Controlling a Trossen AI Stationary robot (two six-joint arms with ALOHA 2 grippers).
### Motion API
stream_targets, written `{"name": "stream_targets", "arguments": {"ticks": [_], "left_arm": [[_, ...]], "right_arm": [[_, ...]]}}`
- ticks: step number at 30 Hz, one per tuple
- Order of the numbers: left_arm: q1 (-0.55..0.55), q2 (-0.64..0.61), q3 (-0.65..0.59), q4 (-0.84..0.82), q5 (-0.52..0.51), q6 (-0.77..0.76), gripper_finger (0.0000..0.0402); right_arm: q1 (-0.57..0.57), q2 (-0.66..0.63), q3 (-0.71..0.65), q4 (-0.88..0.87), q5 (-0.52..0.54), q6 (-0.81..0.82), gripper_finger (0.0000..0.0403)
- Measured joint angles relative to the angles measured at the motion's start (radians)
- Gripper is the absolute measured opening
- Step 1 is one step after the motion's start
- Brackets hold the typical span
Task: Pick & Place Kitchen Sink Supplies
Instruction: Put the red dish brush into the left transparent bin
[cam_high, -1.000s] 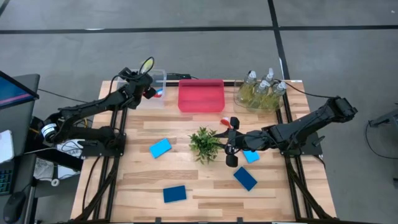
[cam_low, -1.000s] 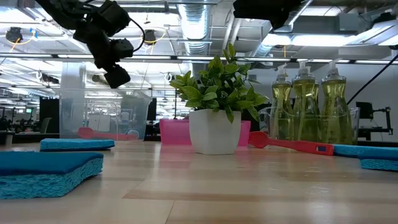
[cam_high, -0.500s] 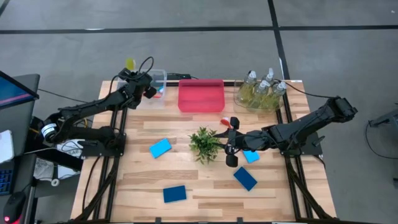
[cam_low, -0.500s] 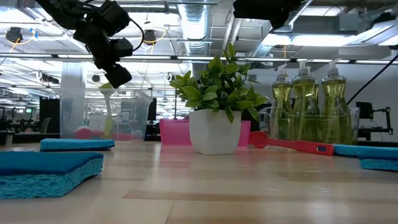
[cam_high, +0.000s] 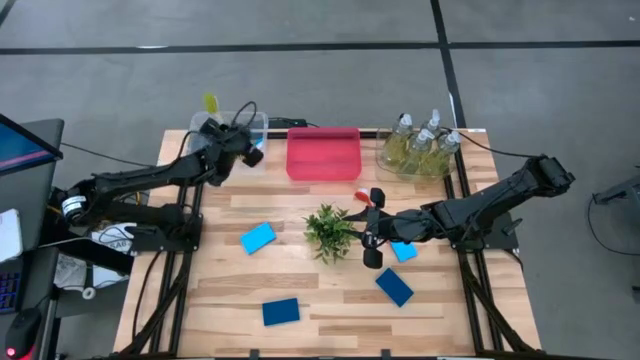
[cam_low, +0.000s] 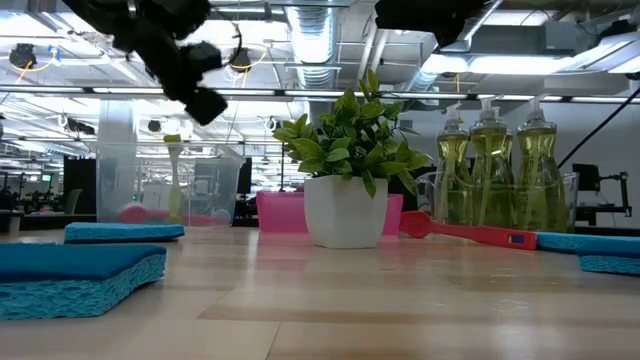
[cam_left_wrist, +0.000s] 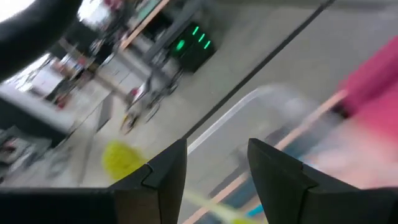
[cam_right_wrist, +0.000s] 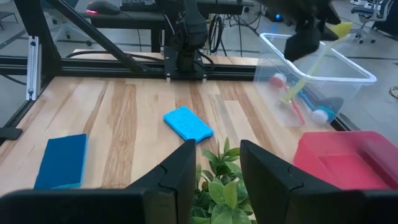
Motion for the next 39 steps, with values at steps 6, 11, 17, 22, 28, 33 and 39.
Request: {"name": "stream_targets", "arguments": {"ticks": [6, 11, 17, 22, 28, 33, 39], "left_arm": [[-0.241, -0.113, 0.0, 0.008, 0.103, -0.137, 0.0173], [-0.421, -0.189, -0.006, 0.013, 0.481, -0.231, 0.0173], [-0.559, -0.22, -0.166, 0.198, 0.831, -0.296, 0.0173], [-0.63, -0.219, -0.366, 0.515, 0.86, -0.425, 0.0173], [-0.684, -0.22, -0.54, 0.853, 0.853, -0.451, 0.0173], [-0.692, -0.22, -0.602, 0.965, 0.847, -0.458, 0.0173], [-0.692, -0.218, -0.603, 0.966, 0.846, -0.472, 0.0173]], "right_arm": [[0.043, -0.047, 0.0, -0.052, 0.001, 0.066, 0.0118], [0.078, -0.096, 0.0, -0.254, 0.103, 0.208, 0.0118], [0.063, -0.146, 0.0, -0.622, 0.235, 0.512, 0.0118], [0.005, -0.133, -0.017, -0.875, 0.236, 0.77, 0.0118], [-0.056, -0.082, -0.059, -0.886, 0.229, 0.818, 0.0118], [-0.105, -0.03, -0.068, -0.798, 0.183, 0.725, 0.0121], [-0.163, 0.04, -0.068, -0.762, 0.099, 0.693, 0.0153]]}}
